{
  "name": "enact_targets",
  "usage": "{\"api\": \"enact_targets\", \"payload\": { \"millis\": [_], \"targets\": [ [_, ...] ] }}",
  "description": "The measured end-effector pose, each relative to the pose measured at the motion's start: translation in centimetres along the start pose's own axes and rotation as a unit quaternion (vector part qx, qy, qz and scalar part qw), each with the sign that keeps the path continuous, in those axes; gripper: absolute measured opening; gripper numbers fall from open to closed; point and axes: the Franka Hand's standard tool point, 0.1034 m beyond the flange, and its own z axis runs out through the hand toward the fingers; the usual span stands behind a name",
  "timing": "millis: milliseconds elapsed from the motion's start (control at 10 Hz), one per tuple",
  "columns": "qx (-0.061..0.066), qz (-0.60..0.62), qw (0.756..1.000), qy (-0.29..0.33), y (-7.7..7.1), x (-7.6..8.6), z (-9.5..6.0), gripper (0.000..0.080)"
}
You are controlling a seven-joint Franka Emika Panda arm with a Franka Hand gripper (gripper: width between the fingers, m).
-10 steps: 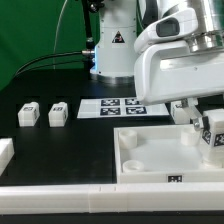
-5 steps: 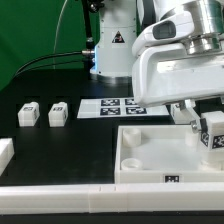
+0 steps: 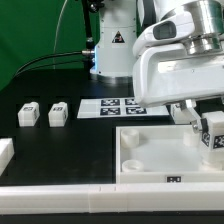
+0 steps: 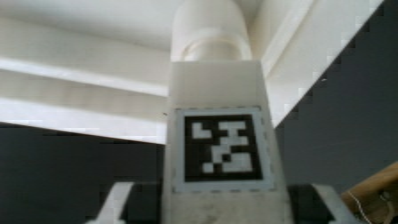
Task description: Assemble one leg
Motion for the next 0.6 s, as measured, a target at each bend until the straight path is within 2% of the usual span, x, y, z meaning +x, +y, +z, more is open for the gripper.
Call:
{"api": "enact_targets", "payload": {
  "millis": [600],
  "targets": [
    [-0.003, 0.0, 1.0, 0.004, 0.35, -0.03, -0.06, 0.0292]
  ]
}}
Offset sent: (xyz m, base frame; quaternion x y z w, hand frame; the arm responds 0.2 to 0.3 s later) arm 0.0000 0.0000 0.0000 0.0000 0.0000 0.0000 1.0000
